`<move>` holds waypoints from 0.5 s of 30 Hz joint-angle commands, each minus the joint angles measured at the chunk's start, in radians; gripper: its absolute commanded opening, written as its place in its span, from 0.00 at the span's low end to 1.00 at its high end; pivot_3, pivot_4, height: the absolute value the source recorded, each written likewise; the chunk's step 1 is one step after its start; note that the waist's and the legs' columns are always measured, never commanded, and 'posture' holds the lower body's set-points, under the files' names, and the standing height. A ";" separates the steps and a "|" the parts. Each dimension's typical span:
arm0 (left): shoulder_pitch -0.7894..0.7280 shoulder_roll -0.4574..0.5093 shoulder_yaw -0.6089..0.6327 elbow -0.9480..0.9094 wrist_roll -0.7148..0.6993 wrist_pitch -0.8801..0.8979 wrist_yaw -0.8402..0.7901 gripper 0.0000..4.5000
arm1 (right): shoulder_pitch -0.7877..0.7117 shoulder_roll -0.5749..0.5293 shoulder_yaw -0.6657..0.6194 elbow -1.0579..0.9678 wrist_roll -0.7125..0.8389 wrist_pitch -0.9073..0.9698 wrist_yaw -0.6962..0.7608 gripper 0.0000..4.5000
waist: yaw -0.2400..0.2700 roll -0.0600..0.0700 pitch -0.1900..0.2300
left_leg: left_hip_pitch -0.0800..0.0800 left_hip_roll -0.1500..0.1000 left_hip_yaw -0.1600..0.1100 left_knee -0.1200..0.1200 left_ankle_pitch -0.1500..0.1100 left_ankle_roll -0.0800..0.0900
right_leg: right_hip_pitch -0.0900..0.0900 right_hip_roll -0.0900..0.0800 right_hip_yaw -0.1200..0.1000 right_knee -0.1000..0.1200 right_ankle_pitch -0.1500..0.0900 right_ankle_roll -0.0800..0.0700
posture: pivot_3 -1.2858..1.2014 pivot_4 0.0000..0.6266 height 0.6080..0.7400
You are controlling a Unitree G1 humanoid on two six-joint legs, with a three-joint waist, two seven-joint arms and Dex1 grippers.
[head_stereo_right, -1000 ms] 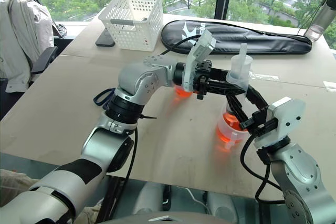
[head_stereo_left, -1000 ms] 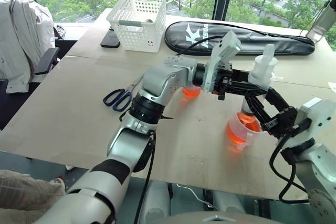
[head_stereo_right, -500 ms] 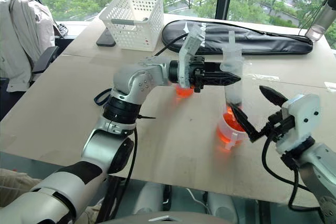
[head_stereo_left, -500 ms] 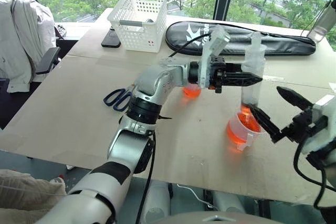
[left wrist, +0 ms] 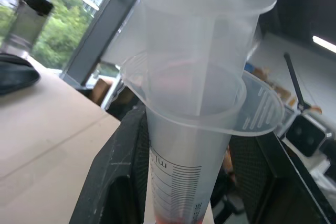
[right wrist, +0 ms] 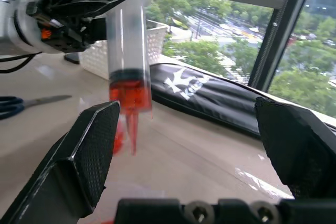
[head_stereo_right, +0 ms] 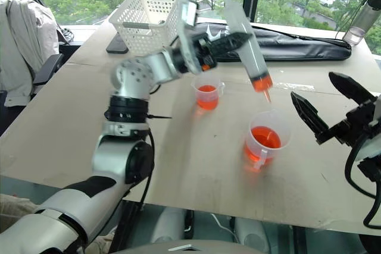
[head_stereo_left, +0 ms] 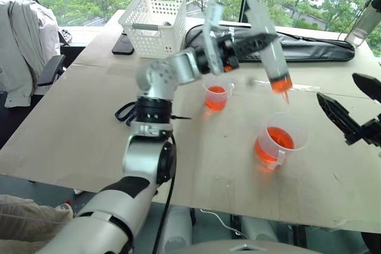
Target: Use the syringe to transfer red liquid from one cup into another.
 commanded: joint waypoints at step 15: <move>0.069 0.324 -0.075 -0.081 0.168 -0.151 0.018 0.35 | -0.287 -0.085 0.362 0.105 -0.190 0.015 0.095 0.99 | 0.021 -0.002 0.001 | 0.000 -0.001 0.002 0.000 0.000 0.000 | 0.000 -0.002 0.000 -0.001 0.001 -0.001 | 0.52 0.24 0.88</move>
